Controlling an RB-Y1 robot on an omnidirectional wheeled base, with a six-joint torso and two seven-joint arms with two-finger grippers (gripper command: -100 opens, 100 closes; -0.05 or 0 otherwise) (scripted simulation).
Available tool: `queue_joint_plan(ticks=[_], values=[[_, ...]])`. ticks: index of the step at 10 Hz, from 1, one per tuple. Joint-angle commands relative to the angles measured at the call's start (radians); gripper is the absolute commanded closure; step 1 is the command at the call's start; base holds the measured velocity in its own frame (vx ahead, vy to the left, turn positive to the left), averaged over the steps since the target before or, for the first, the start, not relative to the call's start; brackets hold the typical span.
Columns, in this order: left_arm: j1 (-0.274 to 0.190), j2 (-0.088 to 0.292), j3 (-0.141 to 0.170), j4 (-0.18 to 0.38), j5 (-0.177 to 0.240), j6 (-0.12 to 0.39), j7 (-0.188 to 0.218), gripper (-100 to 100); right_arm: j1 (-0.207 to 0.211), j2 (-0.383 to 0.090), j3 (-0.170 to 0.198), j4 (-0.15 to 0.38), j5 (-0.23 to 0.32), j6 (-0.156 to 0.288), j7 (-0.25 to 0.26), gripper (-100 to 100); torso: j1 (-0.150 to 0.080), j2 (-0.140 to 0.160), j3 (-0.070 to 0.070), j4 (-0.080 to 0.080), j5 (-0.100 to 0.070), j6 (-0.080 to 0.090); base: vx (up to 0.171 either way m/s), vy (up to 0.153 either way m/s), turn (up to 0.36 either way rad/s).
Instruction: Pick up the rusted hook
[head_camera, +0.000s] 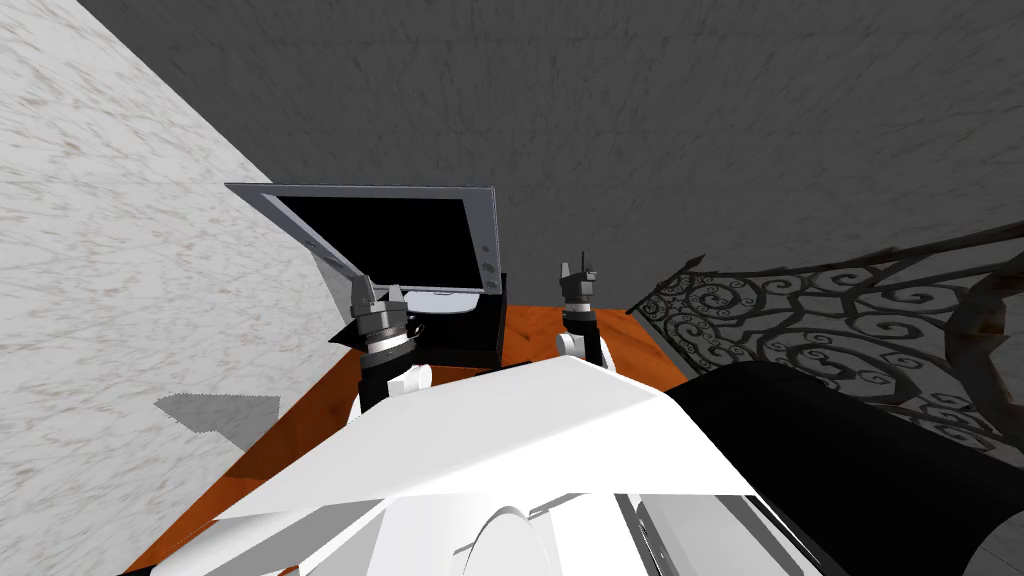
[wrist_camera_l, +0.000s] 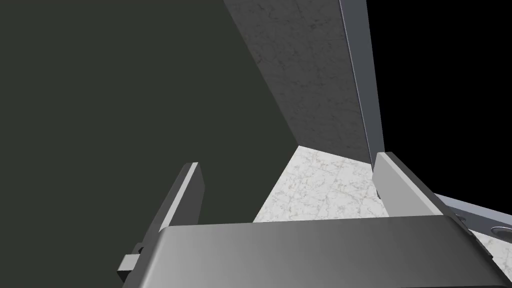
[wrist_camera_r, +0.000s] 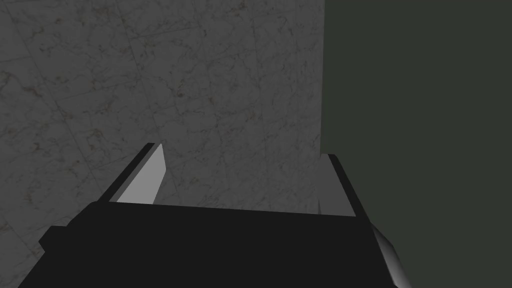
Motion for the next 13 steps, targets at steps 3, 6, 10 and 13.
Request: queue_joint_plan(ticks=[3,6,10,13], values=[[0.001,0.099,-0.007,0.022,0.009,0.0,0.008,-100,0.0,0.0,0.0,0.0,0.0,0.0,0.0,0,-0.003,0.0,0.0,0.0,-0.001,0.0,-0.009,-0.046,0.003],[0.002,0.169,-0.016,0.065,0.026,0.004,0.023,-100,0.0,0.0,0.0,0.0,0.0,0.0,0.0,0,-0.007,0.001,0.001,0.0,-0.001,0.0,-0.021,-0.1,0.001],[-0.001,0.229,-0.026,0.159,0.068,0.021,0.057,-100,0.0,0.0,0.0,0.0,0.0,0.0,0.0,0,-0.009,0.0,0.0,0.0,-0.002,0.0,0.001,-0.137,-0.006],[-0.013,0.259,-0.026,0.247,0.115,0.046,0.094,-100,0.0,0.0,0.0,0.0,0.0,0.0,0.0,0,-0.01,0.0,0.0,0.0,-0.002,0.0,-0.002,-0.152,-0.015]])
